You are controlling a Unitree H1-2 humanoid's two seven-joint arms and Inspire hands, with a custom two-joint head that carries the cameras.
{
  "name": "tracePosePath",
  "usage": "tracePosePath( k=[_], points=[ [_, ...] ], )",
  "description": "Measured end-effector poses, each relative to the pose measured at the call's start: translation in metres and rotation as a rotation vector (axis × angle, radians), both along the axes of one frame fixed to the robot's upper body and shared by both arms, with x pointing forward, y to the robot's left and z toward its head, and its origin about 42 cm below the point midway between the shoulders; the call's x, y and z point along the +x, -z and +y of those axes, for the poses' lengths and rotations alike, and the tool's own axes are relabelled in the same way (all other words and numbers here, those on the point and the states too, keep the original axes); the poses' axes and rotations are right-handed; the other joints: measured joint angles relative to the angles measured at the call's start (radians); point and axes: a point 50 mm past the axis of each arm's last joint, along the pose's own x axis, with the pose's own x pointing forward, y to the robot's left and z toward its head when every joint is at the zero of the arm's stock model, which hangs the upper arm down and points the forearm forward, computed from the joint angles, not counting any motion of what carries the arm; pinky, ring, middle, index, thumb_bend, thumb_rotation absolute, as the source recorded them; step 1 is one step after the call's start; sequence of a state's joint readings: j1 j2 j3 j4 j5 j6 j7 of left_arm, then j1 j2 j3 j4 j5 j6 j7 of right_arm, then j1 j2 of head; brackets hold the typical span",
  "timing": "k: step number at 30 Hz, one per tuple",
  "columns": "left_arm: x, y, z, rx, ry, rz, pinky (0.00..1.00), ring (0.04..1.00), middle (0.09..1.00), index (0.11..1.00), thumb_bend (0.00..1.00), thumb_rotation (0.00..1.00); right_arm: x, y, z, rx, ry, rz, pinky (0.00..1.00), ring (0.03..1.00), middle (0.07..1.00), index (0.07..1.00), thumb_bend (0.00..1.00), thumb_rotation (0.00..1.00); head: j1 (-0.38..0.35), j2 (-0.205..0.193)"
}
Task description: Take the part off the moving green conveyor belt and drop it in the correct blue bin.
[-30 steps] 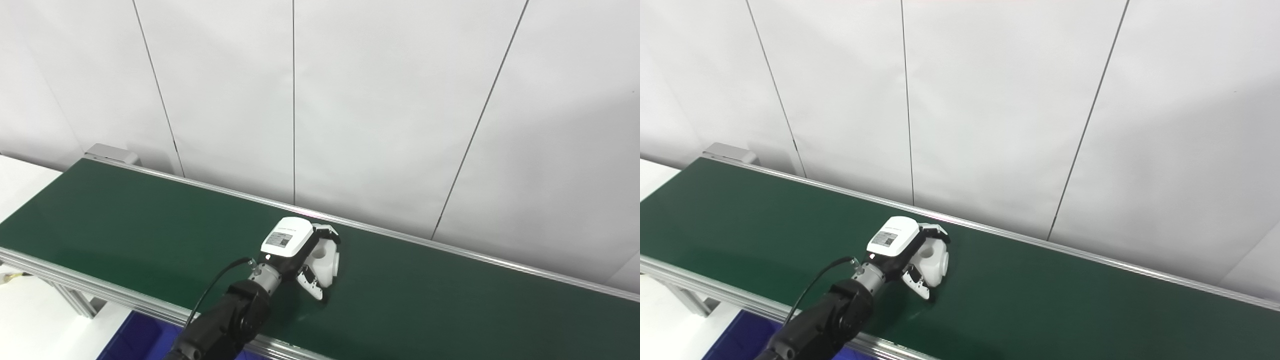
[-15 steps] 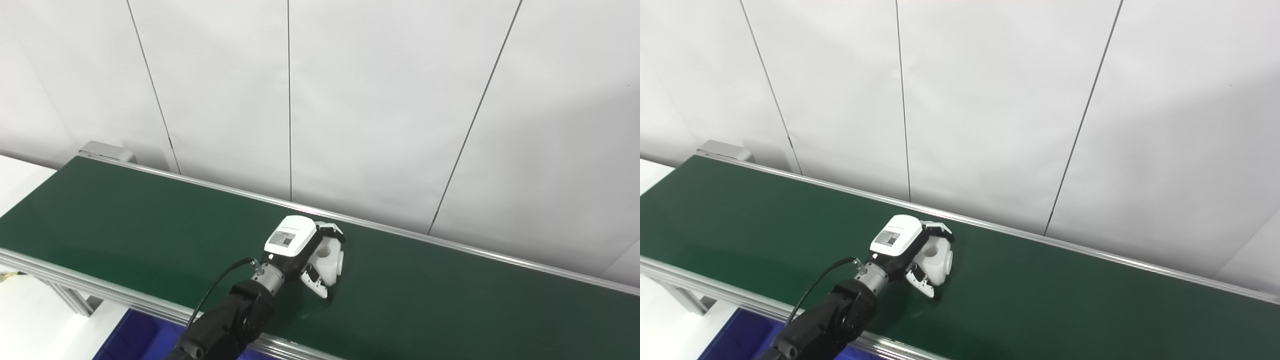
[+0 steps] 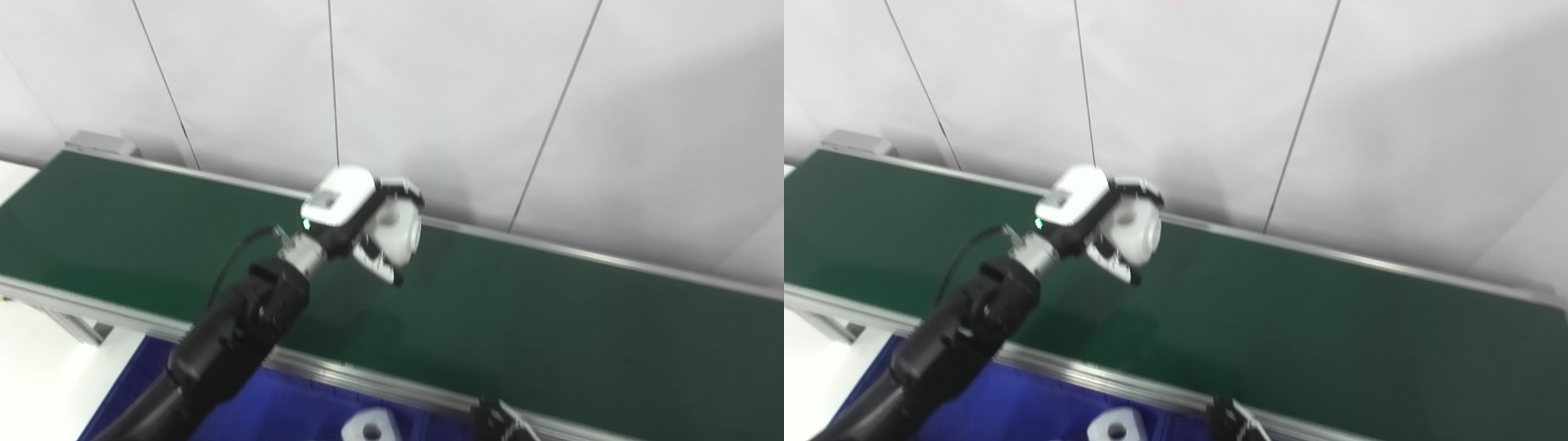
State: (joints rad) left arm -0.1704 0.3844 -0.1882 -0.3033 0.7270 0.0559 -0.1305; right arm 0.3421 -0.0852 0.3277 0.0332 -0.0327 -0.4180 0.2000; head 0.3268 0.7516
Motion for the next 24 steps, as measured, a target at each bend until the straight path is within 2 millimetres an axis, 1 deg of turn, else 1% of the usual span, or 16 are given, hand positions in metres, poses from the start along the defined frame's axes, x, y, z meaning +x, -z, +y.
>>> tracePosePath(
  k=[1, 3, 4, 5, 8, 10, 11, 12, 13, 15, 16, 17, 18, 20, 21, 24],
  points=[
    [-0.005, -0.005, 0.001, 0.006, 0.016, 0.002, 0.35, 0.399, 0.44, 0.524, 0.52, 0.0, 0.0, -0.001, 0.001, 0.001, 0.001, -0.002, 0.73, 0.773, 0.791, 0.82, 0.89, 0.99, -0.003, 0.017],
    [-0.016, -0.014, 0.003, 0.015, 0.034, 0.012, 0.35, 0.398, 0.439, 0.524, 0.52, 0.0, 0.0, -0.001, 0.001, 0.002, 0.003, -0.004, 0.73, 0.77, 0.789, 0.819, 0.89, 0.98, -0.005, 0.018],
    [-0.021, -0.017, 0.005, 0.02, 0.031, 0.024, 0.36, 0.412, 0.446, 0.521, 0.52, 0.0, 0.001, -0.002, 0.001, 0.002, 0.003, -0.006, 0.73, 0.768, 0.787, 0.817, 0.88, 0.97, -0.008, 0.032],
    [-0.028, -0.019, 0.007, 0.023, 0.032, 0.038, 0.36, 0.414, 0.448, 0.52, 0.52, 0.0, 0.001, -0.003, 0.001, 0.003, 0.003, -0.009, 0.73, 0.768, 0.786, 0.815, 0.88, 0.96, -0.008, 0.032],
    [-0.048, -0.025, 0.011, 0.035, 0.044, 0.068, 0.35, 0.41, 0.456, 0.518, 0.52, 0.0, 0.001, -0.008, 0.0, 0.012, 0.007, -0.029, 0.72, 0.762, 0.782, 0.809, 0.88, 0.93, 0.009, 0.084],
    [-0.064, -0.028, 0.013, 0.047, 0.057, 0.087, 0.35, 0.409, 0.46, 0.516, 0.52, 0.0, 0.002, -0.011, -0.001, 0.023, 0.013, -0.037, 0.72, 0.759, 0.779, 0.807, 0.88, 0.92, 0.011, 0.088],
    [-0.071, -0.029, 0.013, 0.052, 0.063, 0.088, 0.34, 0.403, 0.454, 0.519, 0.52, 0.0, 0.003, -0.013, -0.002, 0.03, 0.017, -0.04, 0.72, 0.758, 0.778, 0.806, 0.88, 0.92, 0.023, 0.1],
    [-0.077, -0.029, 0.015, 0.055, 0.063, 0.096, 0.33, 0.4, 0.452, 0.52, 0.52, 0.0, 0.003, -0.014, -0.003, 0.031, 0.018, -0.044, 0.72, 0.757, 0.777, 0.805, 0.88, 0.92, 0.025, 0.101],
    [-0.083, -0.028, 0.016, 0.057, 0.059, 0.109, 0.32, 0.382, 0.444, 0.522, 0.52, 0.0, 0.004, -0.016, -0.003, 0.033, 0.017, -0.05, 0.71, 0.755, 0.776, 0.806, 0.88, 0.91, 0.04, 0.113],
    [-0.095, -0.026, 0.02, 0.057, 0.047, 0.131, 0.32, 0.381, 0.448, 0.517, 0.52, 0.0, 0.005, -0.02, -0.004, 0.044, 0.015, -0.063, 0.71, 0.754, 0.775, 0.804, 0.88, 0.91, 0.04, 0.114],
    [-0.103, -0.026, 0.021, 0.054, 0.043, 0.141, 0.32, 0.383, 0.452, 0.514, 0.52, 0.0, 0.006, -0.022, -0.005, 0.05, 0.015, -0.07, 0.71, 0.753, 0.774, 0.803, 0.88, 0.9, 0.054, 0.124],
    [-0.11, -0.025, 0.022, 0.046, 0.042, 0.149, 0.29, 0.36, 0.439, 0.52, 0.52, 0.0, 0.006, -0.024, -0.006, 0.054, 0.016, -0.078, 0.71, 0.752, 0.775, 0.803, 0.88, 0.9, 0.067, 0.135],
    [-0.119, -0.024, 0.023, 0.04, 0.035, 0.156, 0.29, 0.358, 0.438, 0.52, 0.52, 0.0, 0.007, -0.027, -0.006, 0.061, 0.016, -0.086, 0.71, 0.752, 0.775, 0.803, 0.88, 0.9, 0.067, 0.135],
    [-0.133, -0.02, 0.025, 0.029, 0.026, 0.178, 0.29, 0.36, 0.436, 0.524, 0.51, 0.0, 0.007, -0.029, -0.008, 0.066, 0.016, -0.087, 0.71, 0.755, 0.779, 0.803, 0.89, 0.89, 0.086, 0.138],
    [-0.14, -0.017, 0.026, 0.028, 0.021, 0.191, 0.31, 0.382, 0.445, 0.521, 0.52, 0.0, 0.007, -0.029, -0.009, 0.067, 0.015, -0.082, 0.72, 0.756, 0.778, 0.804, 0.89, 0.89, 0.086, 0.138],
    [-0.166, -0.008, 0.028, 0.028, -0.004, 0.209, 0.34, 0.415, 0.463, 0.512, 0.52, 0.0, 0.009, -0.033, -0.013, 0.068, 0.01, -0.083, 0.72, 0.755, 0.777, 0.806, 0.88, 0.9, 0.123, 0.149]
  ],
)
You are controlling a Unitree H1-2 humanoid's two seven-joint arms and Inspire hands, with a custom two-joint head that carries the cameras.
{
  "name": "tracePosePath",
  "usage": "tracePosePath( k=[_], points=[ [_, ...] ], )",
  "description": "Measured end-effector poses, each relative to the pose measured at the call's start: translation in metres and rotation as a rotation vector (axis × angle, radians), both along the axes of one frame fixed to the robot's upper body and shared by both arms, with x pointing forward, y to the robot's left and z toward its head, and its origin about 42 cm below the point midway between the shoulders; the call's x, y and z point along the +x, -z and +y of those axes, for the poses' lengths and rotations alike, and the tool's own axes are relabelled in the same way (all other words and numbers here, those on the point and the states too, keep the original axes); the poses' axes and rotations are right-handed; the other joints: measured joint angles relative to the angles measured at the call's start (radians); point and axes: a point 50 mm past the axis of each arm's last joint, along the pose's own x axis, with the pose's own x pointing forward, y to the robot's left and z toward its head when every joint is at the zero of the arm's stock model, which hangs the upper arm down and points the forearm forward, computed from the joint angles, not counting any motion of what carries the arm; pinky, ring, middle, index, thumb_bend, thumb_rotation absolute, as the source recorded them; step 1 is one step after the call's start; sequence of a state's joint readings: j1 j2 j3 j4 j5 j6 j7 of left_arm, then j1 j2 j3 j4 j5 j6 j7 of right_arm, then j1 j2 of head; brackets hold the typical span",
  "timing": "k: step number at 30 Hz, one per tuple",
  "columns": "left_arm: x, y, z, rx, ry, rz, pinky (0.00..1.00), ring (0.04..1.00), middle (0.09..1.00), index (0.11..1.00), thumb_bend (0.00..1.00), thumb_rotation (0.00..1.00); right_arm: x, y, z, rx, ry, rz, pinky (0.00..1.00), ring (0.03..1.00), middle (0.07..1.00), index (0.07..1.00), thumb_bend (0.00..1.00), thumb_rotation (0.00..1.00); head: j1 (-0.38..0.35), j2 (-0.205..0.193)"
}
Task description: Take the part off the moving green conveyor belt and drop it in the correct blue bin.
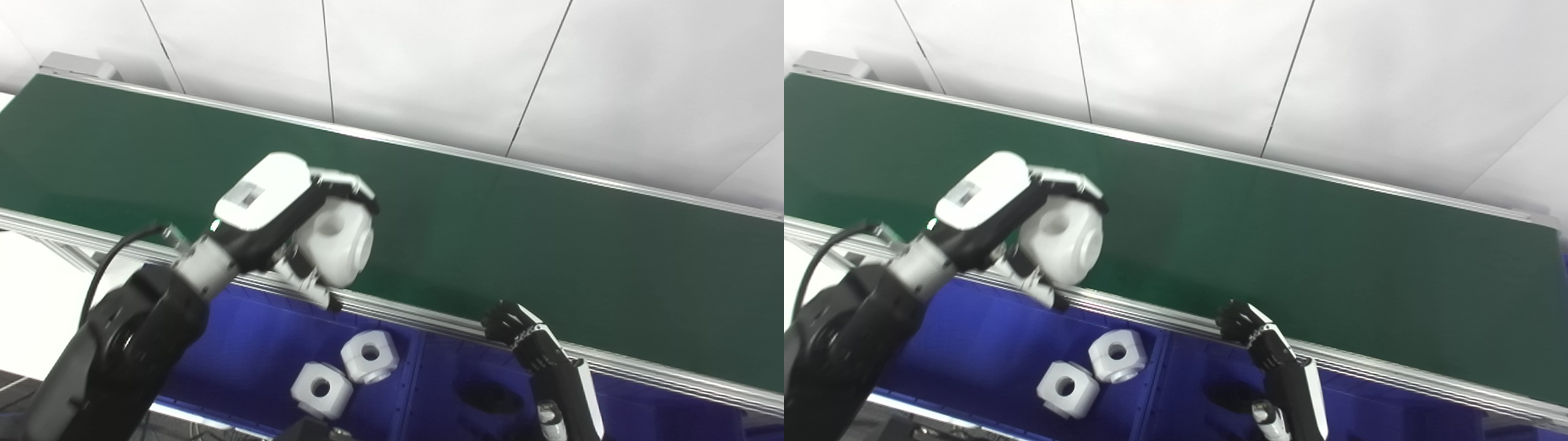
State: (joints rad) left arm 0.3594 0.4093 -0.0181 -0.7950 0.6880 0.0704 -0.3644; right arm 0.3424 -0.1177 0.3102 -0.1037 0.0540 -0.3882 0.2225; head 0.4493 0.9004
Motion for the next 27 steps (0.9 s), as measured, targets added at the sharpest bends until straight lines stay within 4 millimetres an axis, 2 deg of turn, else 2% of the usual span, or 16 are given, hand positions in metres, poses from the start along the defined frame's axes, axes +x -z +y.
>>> tracePosePath(
  k=[5, 14, 27],
  points=[
    [-0.035, 0.013, -0.003, -0.022, -0.061, -0.022, 0.33, 0.396, 0.446, 0.523, 0.52, 0.0, 0.004, -0.002, -0.005, -0.008, 0.005, -0.008, 0.69, 0.738, 0.765, 0.805, 0.85, 0.89, 0.029, 0.003],
    [-0.053, 0.035, 0.006, 0.013, -0.129, -0.045, 0.37, 0.427, 0.465, 0.512, 0.52, 0.0, 0.009, -0.003, -0.006, -0.009, 0.007, -0.018, 0.68, 0.735, 0.769, 0.806, 0.83, 0.9, 0.088, 0.0],
    [-0.08, 0.11, 0.028, 0.026, -0.281, 0.029, 0.41, 0.459, 0.475, 0.508, 0.52, 0.0, 0.01, -0.003, 0.001, 0.014, -0.006, -0.017, 0.68, 0.735, 0.769, 0.812, 0.82, 0.9, 0.143, 0.014]
  ],
)
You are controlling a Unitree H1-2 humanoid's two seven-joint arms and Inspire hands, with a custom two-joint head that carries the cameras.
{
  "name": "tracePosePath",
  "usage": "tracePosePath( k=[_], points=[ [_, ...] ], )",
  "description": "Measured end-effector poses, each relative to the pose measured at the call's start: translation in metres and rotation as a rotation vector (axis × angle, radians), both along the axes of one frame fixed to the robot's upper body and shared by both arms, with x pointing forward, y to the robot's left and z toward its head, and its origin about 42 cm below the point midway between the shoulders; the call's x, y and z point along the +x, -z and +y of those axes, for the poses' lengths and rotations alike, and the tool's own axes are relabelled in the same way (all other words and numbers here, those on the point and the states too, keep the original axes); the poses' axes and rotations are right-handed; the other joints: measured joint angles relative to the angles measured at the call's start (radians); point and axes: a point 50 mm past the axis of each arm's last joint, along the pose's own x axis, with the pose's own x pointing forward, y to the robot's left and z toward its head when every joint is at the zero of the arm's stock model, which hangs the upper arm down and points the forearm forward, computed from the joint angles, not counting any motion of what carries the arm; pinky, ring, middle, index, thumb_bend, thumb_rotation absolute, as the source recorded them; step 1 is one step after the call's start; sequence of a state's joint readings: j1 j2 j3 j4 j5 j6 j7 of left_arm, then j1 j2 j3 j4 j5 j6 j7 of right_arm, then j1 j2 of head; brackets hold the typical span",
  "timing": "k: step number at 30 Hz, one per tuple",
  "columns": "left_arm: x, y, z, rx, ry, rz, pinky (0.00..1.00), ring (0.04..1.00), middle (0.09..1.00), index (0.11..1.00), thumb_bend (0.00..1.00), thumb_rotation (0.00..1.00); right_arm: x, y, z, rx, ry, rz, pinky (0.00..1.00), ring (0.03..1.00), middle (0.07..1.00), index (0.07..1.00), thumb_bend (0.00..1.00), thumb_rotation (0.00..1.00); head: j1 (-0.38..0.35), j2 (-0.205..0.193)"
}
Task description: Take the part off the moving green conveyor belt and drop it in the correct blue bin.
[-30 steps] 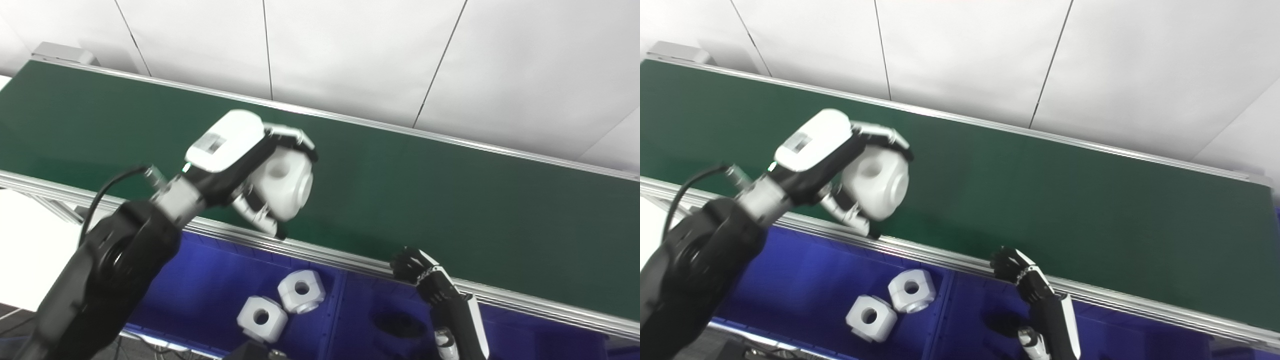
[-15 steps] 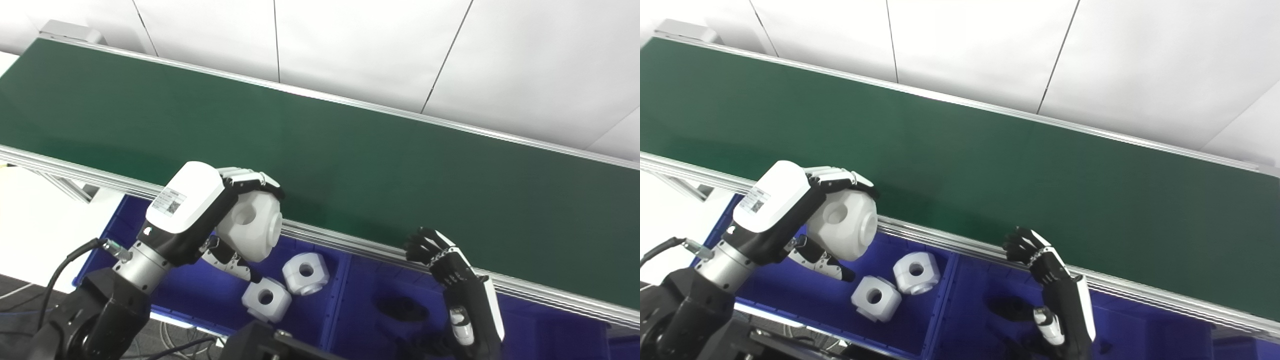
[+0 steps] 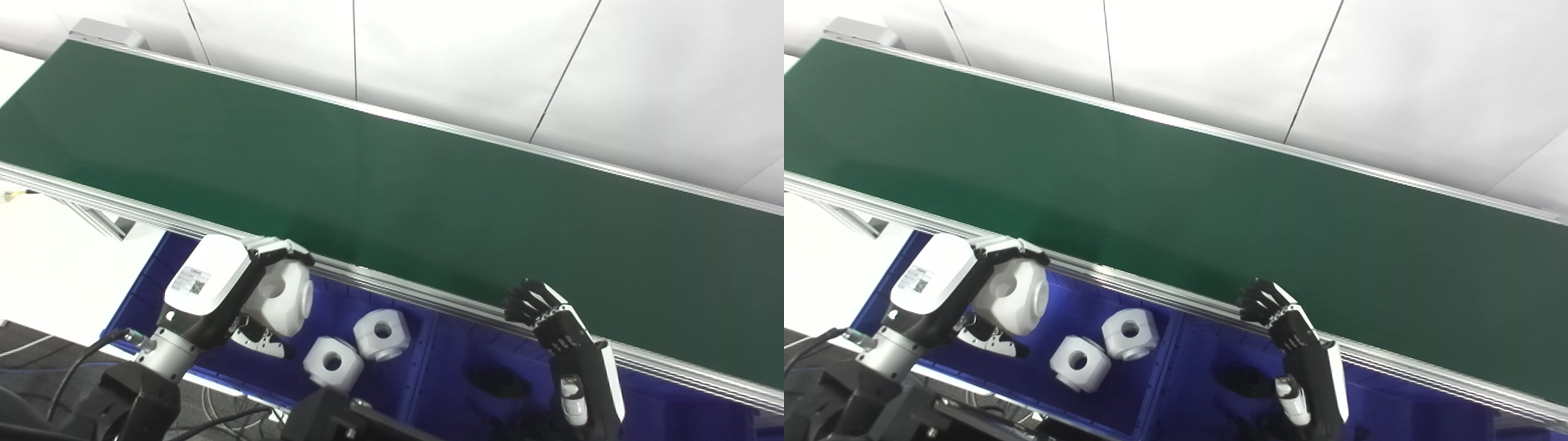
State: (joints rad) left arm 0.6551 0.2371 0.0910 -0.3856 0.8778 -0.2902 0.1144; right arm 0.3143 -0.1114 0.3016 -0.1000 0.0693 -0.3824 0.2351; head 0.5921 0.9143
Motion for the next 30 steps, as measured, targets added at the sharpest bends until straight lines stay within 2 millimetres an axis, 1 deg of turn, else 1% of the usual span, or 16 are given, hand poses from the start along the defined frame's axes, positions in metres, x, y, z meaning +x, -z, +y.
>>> tracePosePath(
  k=[4, 7, 9, 12, 14, 16, 17, 19, 23, 26, 30],
  points=[
    [-0.007, 0.024, 0.004, 0.0, -0.017, 0.045, 0.4, 0.447, 0.463, 0.518, 0.52, 0.0, 0.002, -0.001, 0.004, 0.015, -0.003, 0.002, 0.67, 0.732, 0.767, 0.807, 0.83, 0.91, 0.014, 0.0],
    [-0.013, 0.041, 0.007, -0.004, -0.032, 0.089, 0.4, 0.449, 0.466, 0.514, 0.52, 0.0, 0.007, -0.004, 0.006, 0.026, -0.006, -0.004, 0.67, 0.733, 0.765, 0.807, 0.82, 0.91, 0.02, 0.0],
    [-0.015, 0.049, 0.008, -0.006, -0.035, 0.104, 0.41, 0.455, 0.47, 0.509, 0.52, 0.0, 0.011, -0.006, 0.007, 0.031, -0.007, -0.013, 0.67, 0.731, 0.763, 0.806, 0.81, 0.91, 0.017, -0.002],
    [-0.021, 0.071, 0.013, -0.001, -0.034, 0.157, 0.41, 0.455, 0.466, 0.513, 0.52, 0.0, 0.017, -0.009, 0.01, 0.039, -0.01, -0.028, 0.67, 0.732, 0.764, 0.808, 0.82, 0.9, 0.009, -0.005],
    [-0.025, 0.081, 0.014, 0.002, -0.03, 0.185, 0.42, 0.461, 0.468, 0.513, 0.52, 0.0, 0.02, -0.01, 0.012, 0.049, -0.011, -0.035, 0.67, 0.733, 0.766, 0.808, 0.82, 0.9, -0.008, -0.011],
    [-0.025, 0.083, 0.015, 0.001, -0.027, 0.185, 0.42, 0.467, 0.471, 0.511, 0.52, 0.0, 0.021, -0.01, 0.015, 0.057, -0.009, -0.033, 0.67, 0.734, 0.765, 0.807, 0.82, 0.89, -0.011, -0.012],
    [-0.024, 0.083, 0.015, 0.003, -0.023, 0.181, 0.43, 0.47, 0.473, 0.509, 0.52, 0.0, 0.021, -0.01, 0.016, 0.059, -0.009, -0.03, 0.67, 0.734, 0.766, 0.806, 0.82, 0.89, -0.023, -0.021],
    [-0.02, 0.084, 0.018, 0.006, -0.011, 0.178, 0.42, 0.47, 0.477, 0.505, 0.52, 0.0, 0.021, -0.008, 0.017, 0.061, -0.007, -0.026, 0.67, 0.738, 0.767, 0.807, 0.82, 0.89, -0.034, -0.023],
    [-0.014, 0.09, 0.02, -0.002, 0.003, 0.186, 0.42, 0.465, 0.466, 0.516, 0.52, 0.0, 0.024, -0.004, 0.014, 0.047, 0.004, -0.014, 0.68, 0.743, 0.774, 0.814, 0.82, 0.9, -0.044, -0.026],
    [-0.013, 0.091, 0.019, -0.008, 0.007, 0.18, 0.44, 0.474, 0.469, 0.513, 0.52, 0.0, 0.027, -0.002, 0.011, 0.038, 0.017, -0.014, 0.68, 0.74, 0.775, 0.814, 0.83, 0.9, -0.044, -0.029],
    [-0.014, 0.091, 0.02, -0.02, -0.01, 0.165, 0.44, 0.481, 0.473, 0.509, 0.52, 0.0, 0.028, -0.002, 0.011, 0.028, 0.014, -0.015, 0.68, 0.742, 0.775, 0.809, 0.83, 0.9, -0.048, -0.038]
  ],
)
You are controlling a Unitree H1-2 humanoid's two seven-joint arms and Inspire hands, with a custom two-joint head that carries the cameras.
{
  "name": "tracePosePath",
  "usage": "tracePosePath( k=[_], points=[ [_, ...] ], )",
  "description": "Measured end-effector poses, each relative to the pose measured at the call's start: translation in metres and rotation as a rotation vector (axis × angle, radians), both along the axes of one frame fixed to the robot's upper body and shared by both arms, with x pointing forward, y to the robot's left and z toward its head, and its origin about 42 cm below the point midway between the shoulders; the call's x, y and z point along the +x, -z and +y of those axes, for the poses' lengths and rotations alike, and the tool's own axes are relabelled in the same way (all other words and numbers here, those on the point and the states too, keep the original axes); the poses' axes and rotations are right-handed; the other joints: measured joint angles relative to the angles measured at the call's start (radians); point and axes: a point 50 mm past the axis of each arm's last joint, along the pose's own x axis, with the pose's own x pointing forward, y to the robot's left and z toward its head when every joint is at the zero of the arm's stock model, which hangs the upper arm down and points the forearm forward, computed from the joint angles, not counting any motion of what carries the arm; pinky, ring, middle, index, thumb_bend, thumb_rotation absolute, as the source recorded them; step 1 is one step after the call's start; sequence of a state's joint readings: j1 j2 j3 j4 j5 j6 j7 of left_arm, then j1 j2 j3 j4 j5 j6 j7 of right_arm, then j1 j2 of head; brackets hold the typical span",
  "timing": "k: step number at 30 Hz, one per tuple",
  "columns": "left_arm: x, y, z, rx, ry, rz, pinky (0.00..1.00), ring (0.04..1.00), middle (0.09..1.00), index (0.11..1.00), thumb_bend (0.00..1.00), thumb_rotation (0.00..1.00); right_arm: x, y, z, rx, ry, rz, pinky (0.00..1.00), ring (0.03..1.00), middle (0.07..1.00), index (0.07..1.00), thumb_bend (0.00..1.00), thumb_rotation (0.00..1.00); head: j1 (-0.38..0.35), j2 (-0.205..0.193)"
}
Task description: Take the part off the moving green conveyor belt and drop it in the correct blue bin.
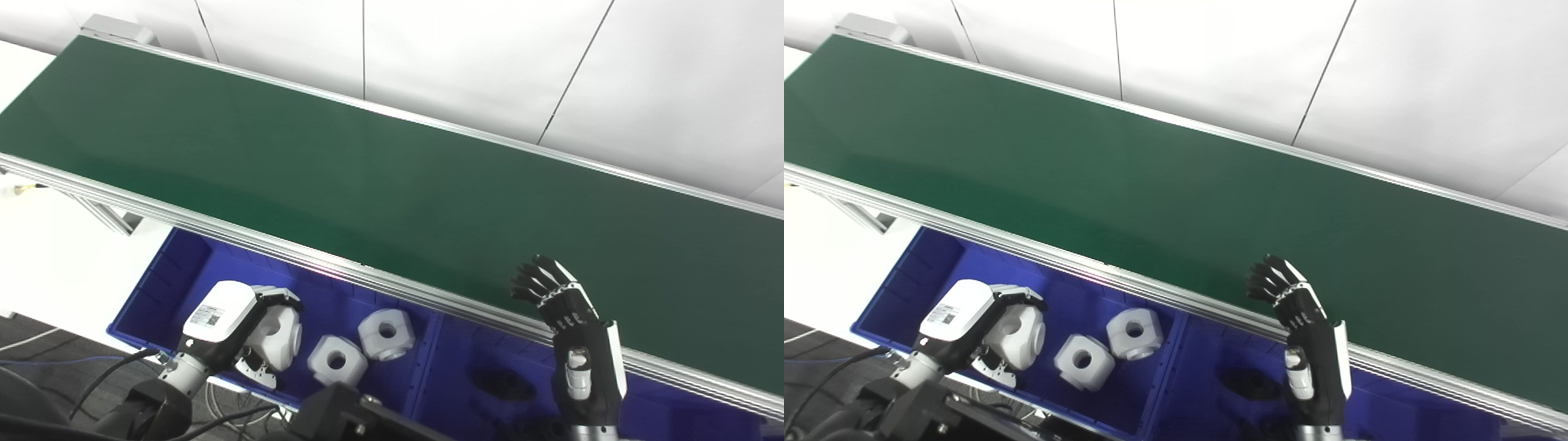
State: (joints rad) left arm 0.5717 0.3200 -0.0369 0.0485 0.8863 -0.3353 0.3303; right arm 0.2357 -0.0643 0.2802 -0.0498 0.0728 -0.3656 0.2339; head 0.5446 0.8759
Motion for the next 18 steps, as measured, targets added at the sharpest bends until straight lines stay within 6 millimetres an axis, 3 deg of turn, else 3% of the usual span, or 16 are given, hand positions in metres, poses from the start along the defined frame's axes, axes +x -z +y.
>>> tracePosePath(
  k=[18],
  points=[
    [-0.0003, -0.004, 0.0015, -0.023, -0.113, -0.096, 0.41, 0.469, 0.471, 0.512, 0.52, 0.0, -0.008, 0.0, 0.0015, 0.002, -0.004, 0.007, 0.67, 0.738, 0.767, 0.809, 0.83, 0.89, -0.017, 0.0]
  ],
)
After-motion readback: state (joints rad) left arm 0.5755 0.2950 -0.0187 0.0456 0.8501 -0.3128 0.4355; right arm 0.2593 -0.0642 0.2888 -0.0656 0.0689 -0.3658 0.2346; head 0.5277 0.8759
